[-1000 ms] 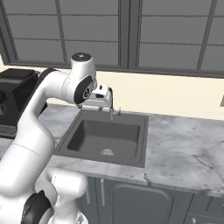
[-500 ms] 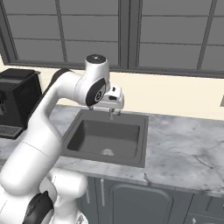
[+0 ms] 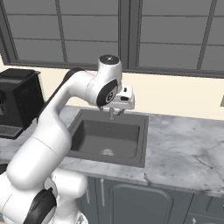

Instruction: Soak the sponge with water for a few seconds and then drop it inside the sink.

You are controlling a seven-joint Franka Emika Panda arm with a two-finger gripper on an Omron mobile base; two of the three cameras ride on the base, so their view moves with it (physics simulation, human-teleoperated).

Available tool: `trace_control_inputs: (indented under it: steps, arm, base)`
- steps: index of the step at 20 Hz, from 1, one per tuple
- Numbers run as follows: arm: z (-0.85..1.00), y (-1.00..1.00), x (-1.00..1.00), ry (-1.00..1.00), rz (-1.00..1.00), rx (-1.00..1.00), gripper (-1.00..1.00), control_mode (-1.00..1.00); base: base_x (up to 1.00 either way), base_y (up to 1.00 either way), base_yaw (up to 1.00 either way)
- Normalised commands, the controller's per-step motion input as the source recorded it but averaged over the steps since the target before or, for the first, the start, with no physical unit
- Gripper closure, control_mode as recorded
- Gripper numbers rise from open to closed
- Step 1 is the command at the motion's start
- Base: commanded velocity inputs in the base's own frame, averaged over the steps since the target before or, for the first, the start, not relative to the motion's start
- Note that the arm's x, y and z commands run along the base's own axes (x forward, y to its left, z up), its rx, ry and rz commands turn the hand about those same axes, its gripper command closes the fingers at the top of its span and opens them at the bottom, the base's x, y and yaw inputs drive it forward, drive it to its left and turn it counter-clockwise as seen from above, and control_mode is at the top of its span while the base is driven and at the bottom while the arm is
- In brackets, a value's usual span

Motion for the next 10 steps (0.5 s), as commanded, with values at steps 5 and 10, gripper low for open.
trace_control_inputs:
  steps: [5,10]
  arm:
    - [0.0,-0.2,0.06,-0.07,0.0,0.0,-1.0,-1.0]
    - [0.0,-0.13,0.01,-0.05,0.0,0.0,-1.0,-1.0]
  base:
    - [0.0,0.0,0.0]
    - [0.0,0.0,0.0]
